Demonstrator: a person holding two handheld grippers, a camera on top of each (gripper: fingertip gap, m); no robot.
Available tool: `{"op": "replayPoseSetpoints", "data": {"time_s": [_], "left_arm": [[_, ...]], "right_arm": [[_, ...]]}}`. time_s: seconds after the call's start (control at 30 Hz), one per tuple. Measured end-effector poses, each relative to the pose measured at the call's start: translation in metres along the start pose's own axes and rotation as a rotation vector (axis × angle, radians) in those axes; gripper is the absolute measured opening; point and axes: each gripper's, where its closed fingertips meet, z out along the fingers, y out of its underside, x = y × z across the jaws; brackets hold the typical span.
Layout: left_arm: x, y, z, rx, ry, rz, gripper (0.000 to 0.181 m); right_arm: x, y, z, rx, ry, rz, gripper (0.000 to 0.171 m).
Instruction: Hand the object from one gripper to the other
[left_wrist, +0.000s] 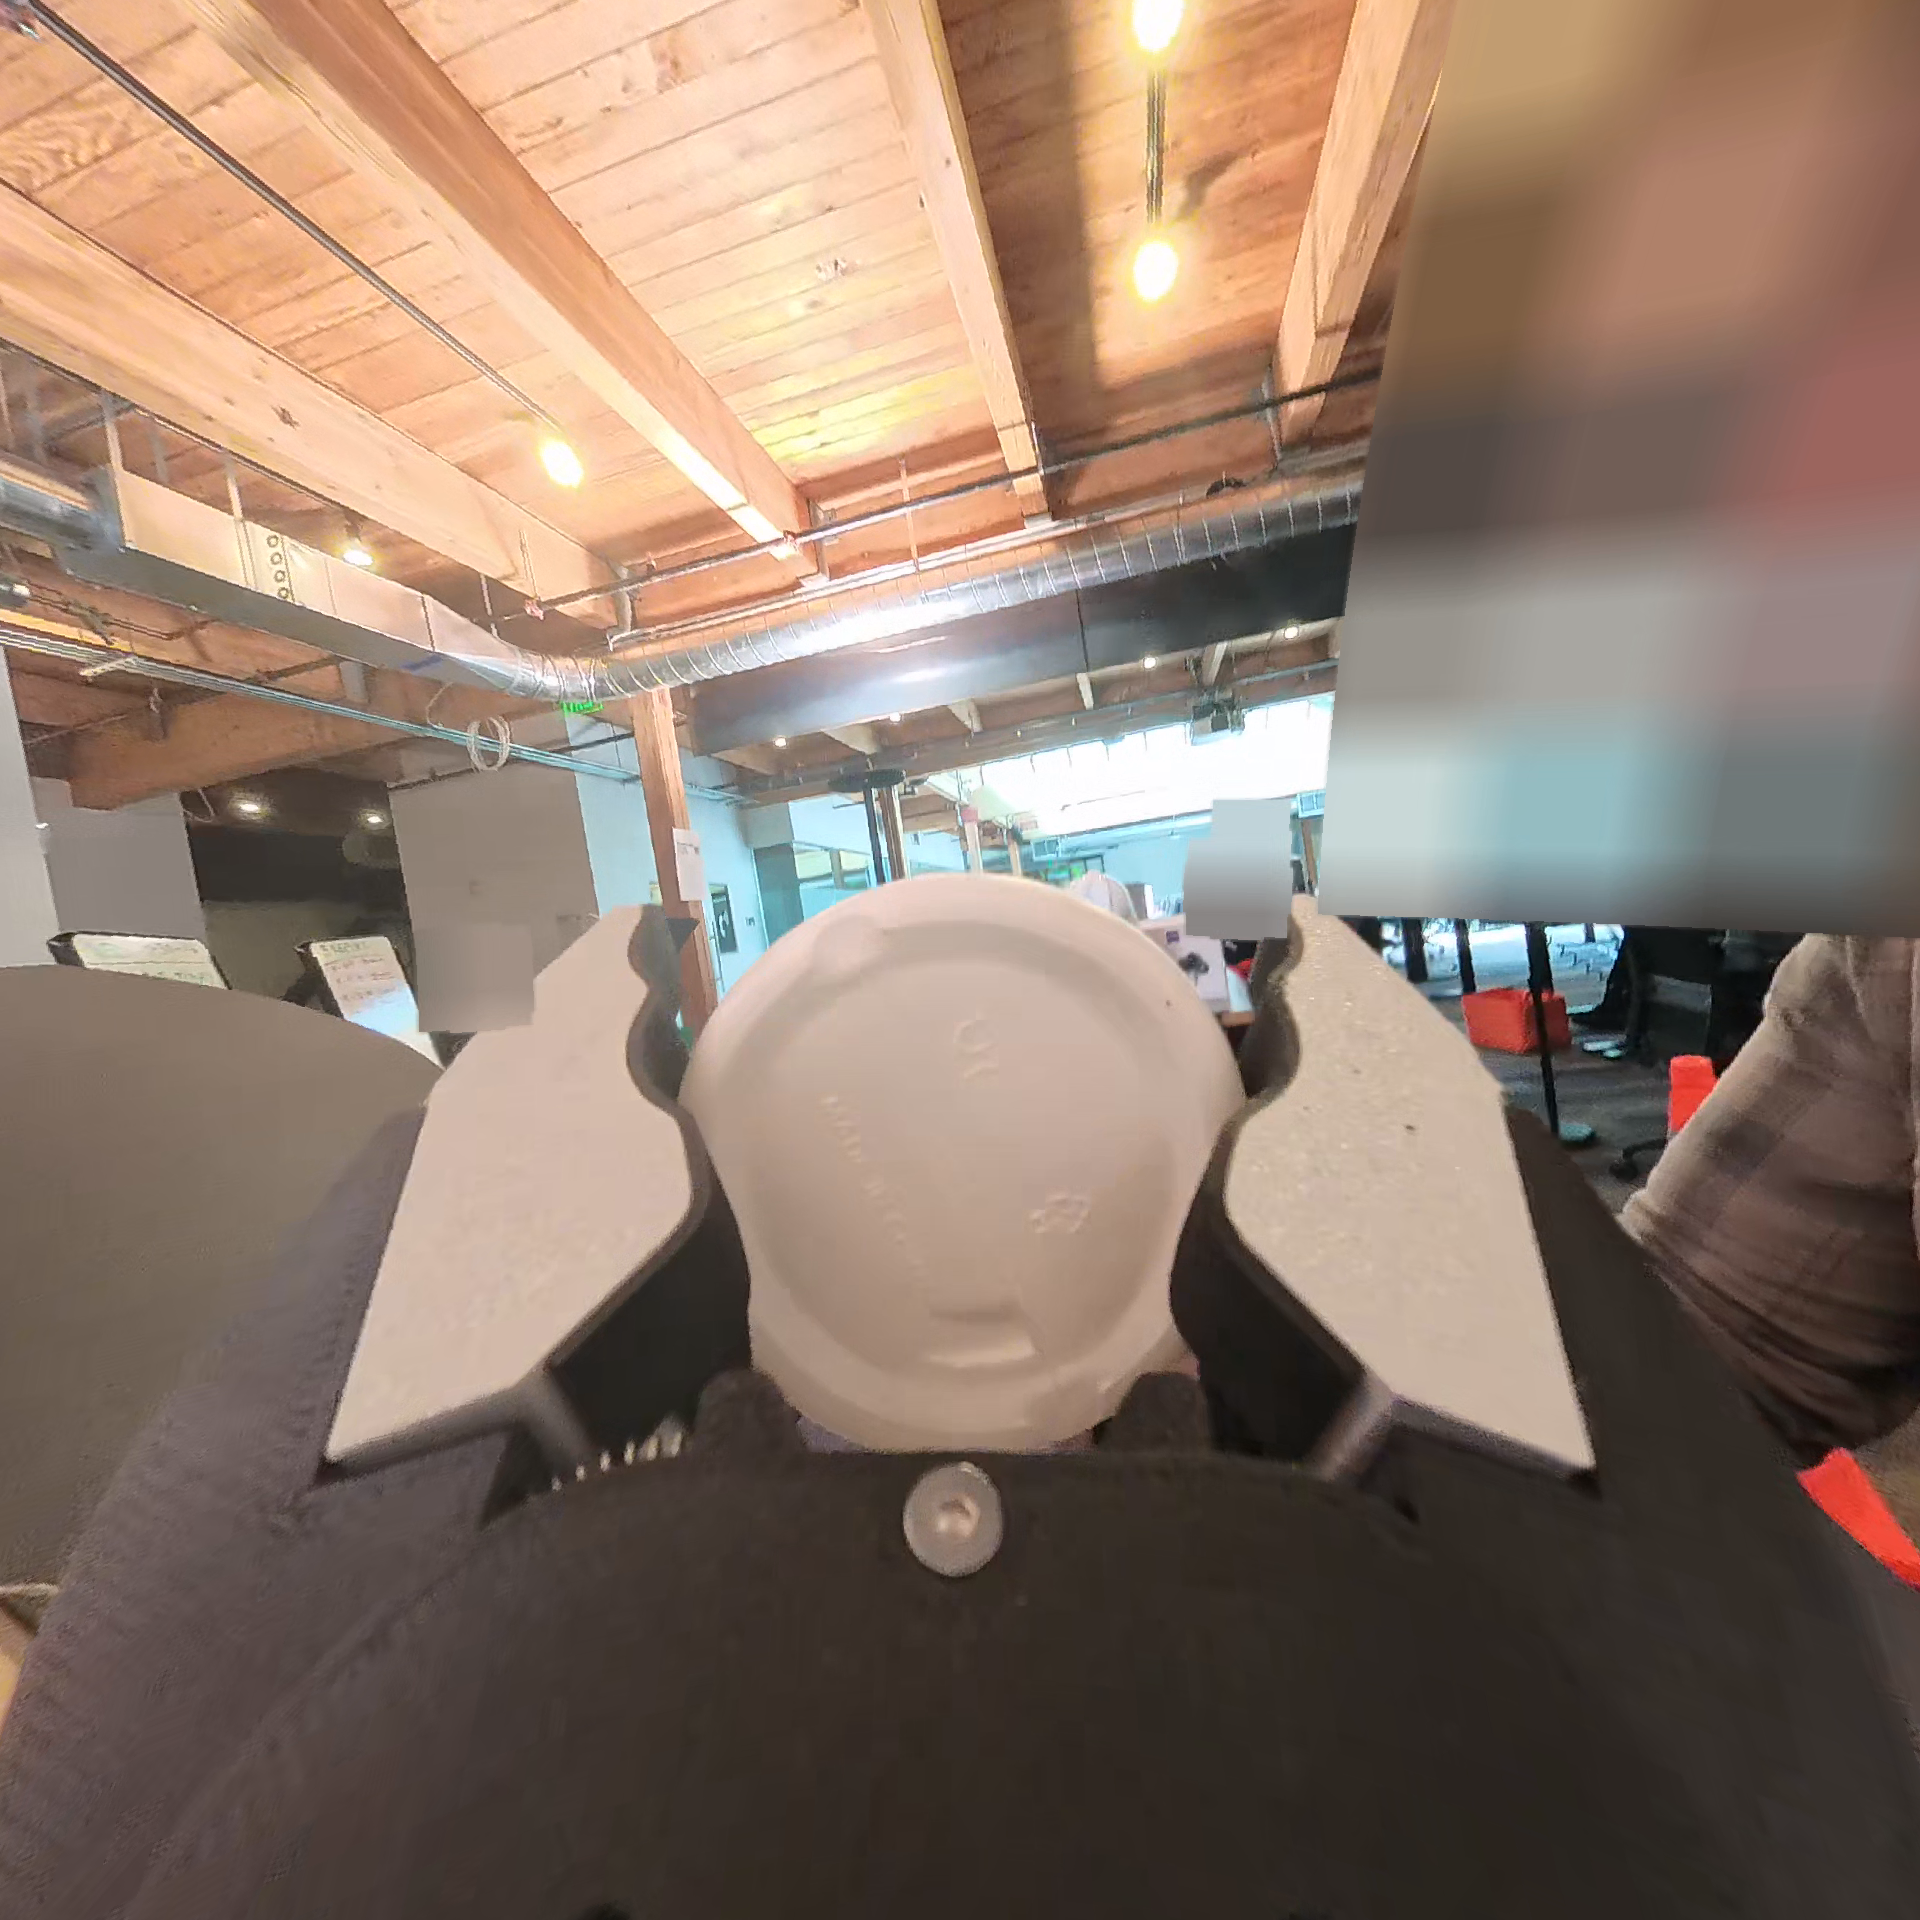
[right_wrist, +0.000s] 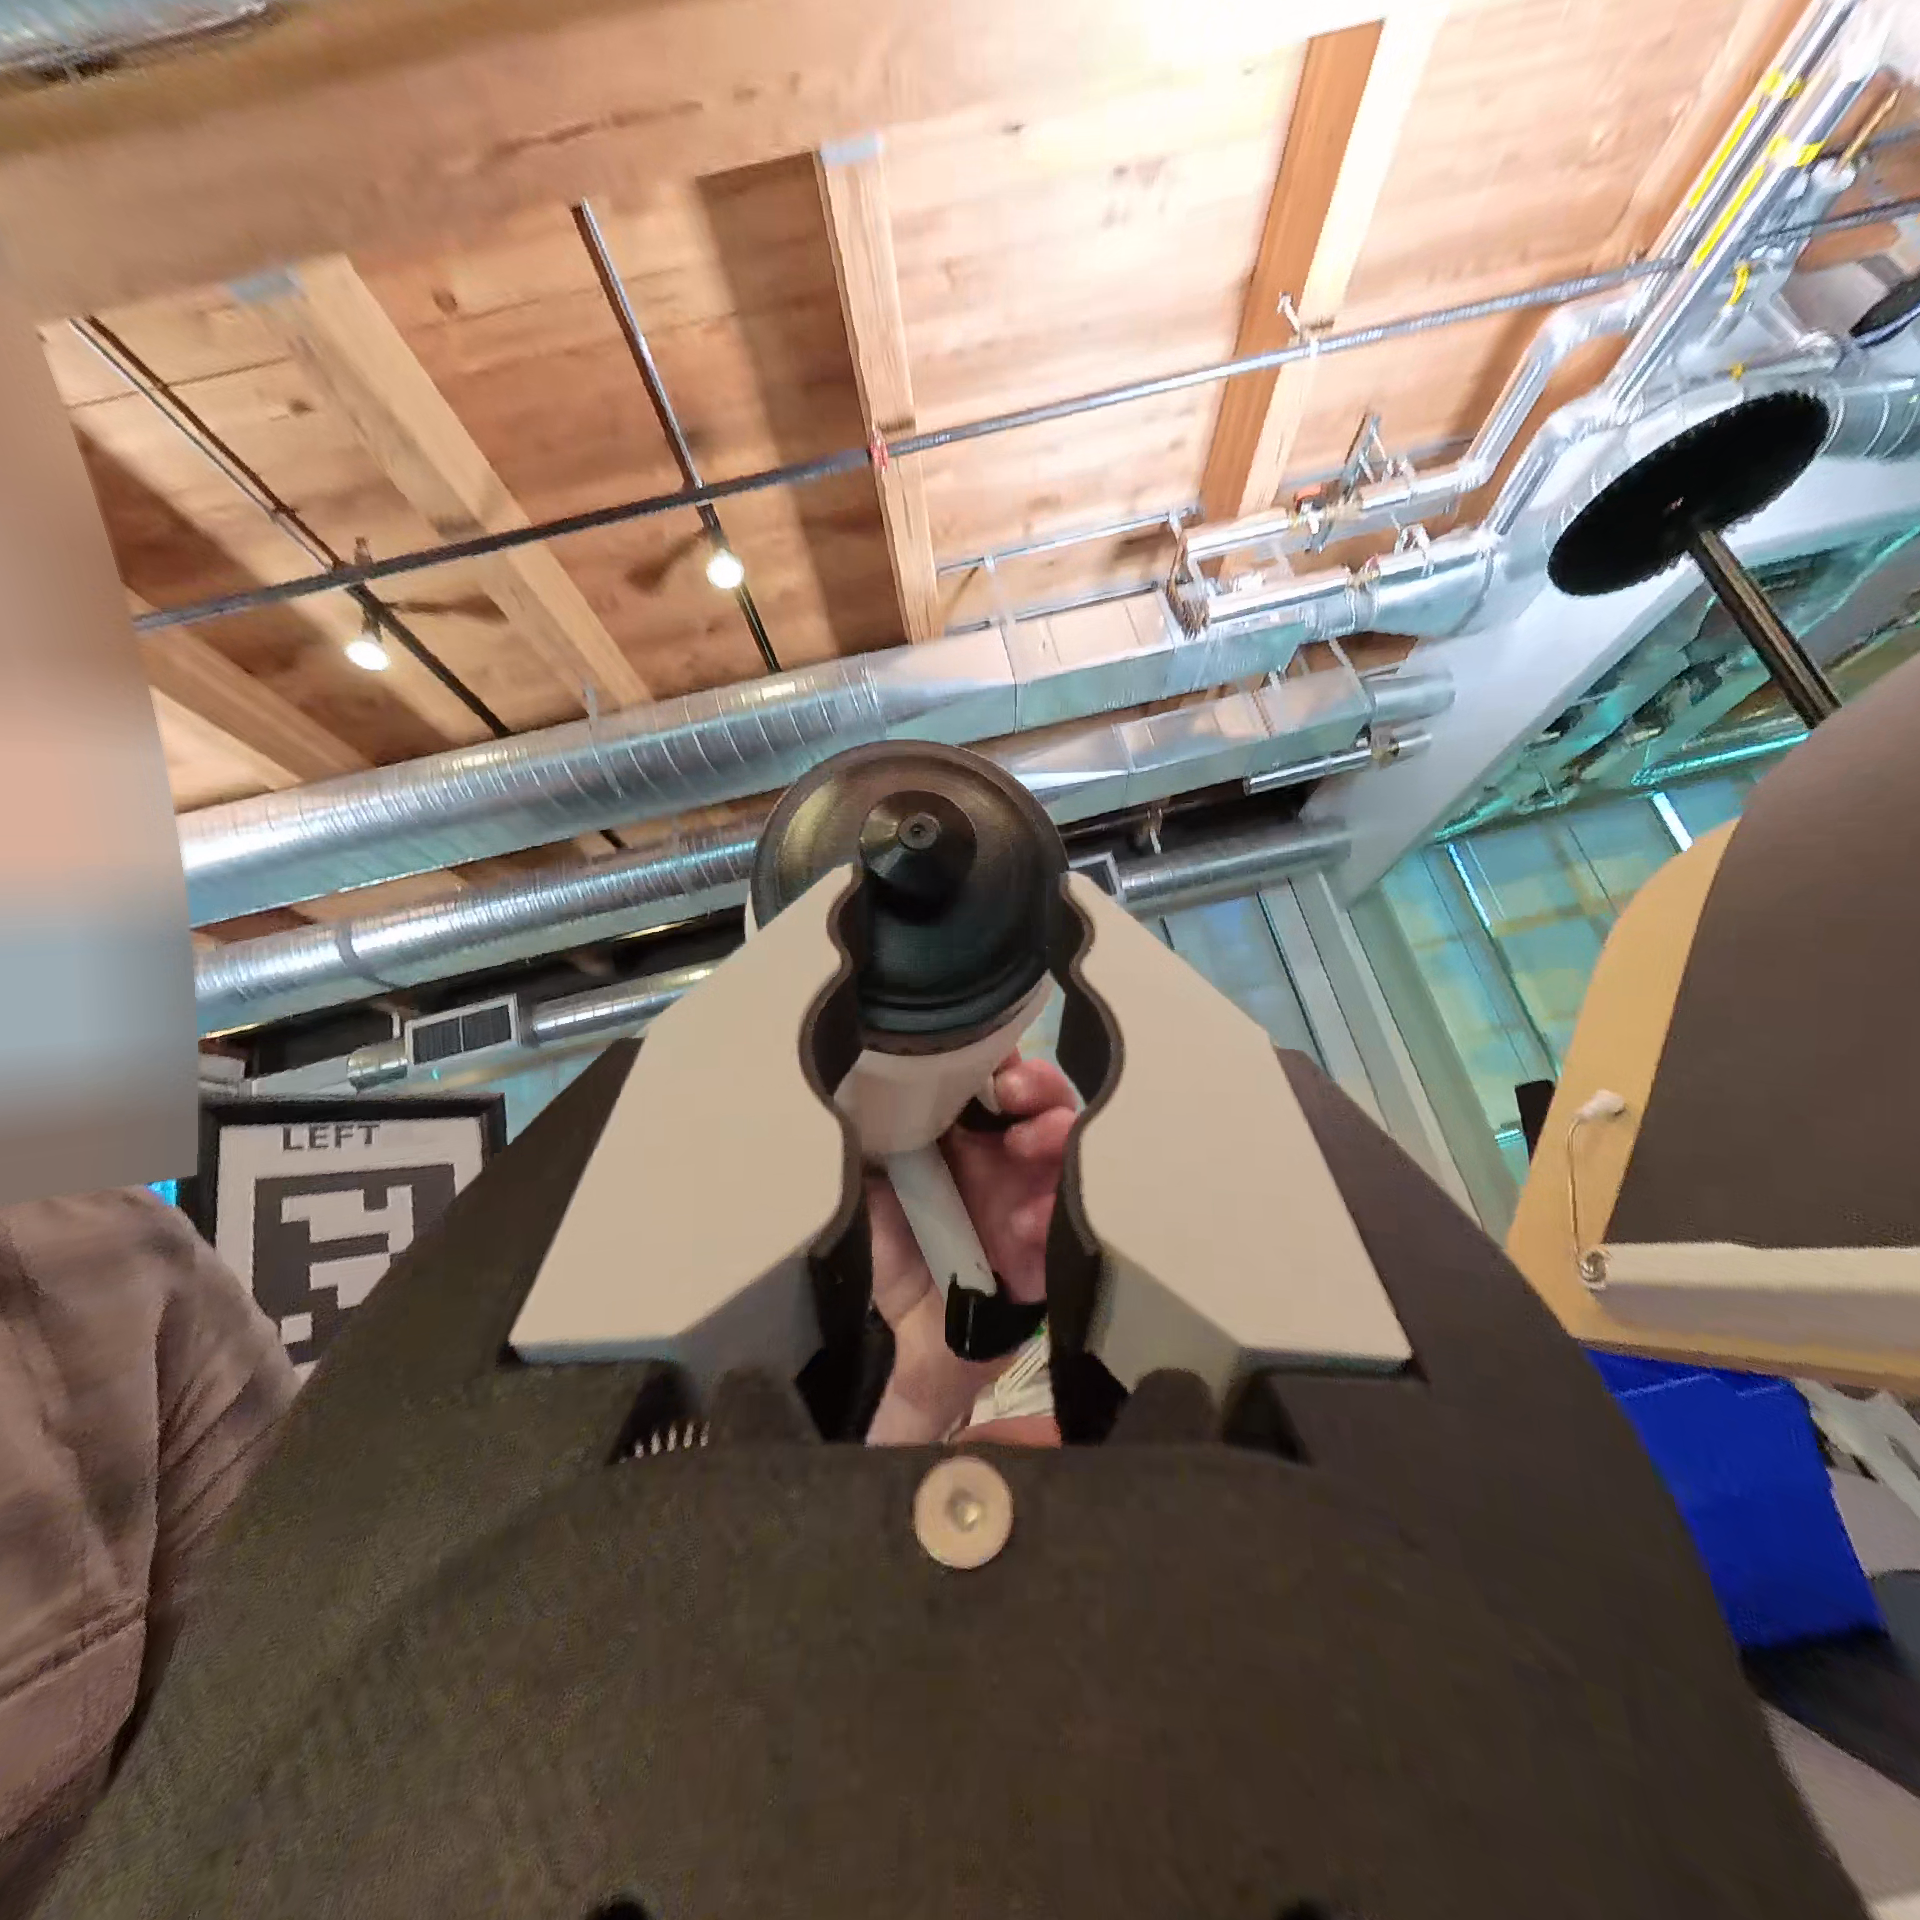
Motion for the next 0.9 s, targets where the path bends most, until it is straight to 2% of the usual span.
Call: {"op": "replayPoseSetpoints", "data": {"time_s": [0.2,0.37,0.53,0.9], "left_arm": [[-0.007,0.006,0.002,0.071,-0.011,-0.096,0.104],[-0.009,0.019,0.005,0.065,-0.018,-0.13,0.104],[-0.013,0.037,0.008,0.048,-0.022,-0.167,0.104],[-0.011,0.063,0.011,-0.013,0.007,-0.204,0.105]], "right_arm": [[-0.008,-0.011,0.004,0.083,-0.016,0.042,0.033],[-0.01,-0.023,0.004,0.118,0.009,0.004,0.017],[-0.007,-0.032,0.004,0.098,0.057,-0.058,0.016],[-0.012,-0.042,0.004,0.047,0.052,-0.111,0.015]]}}
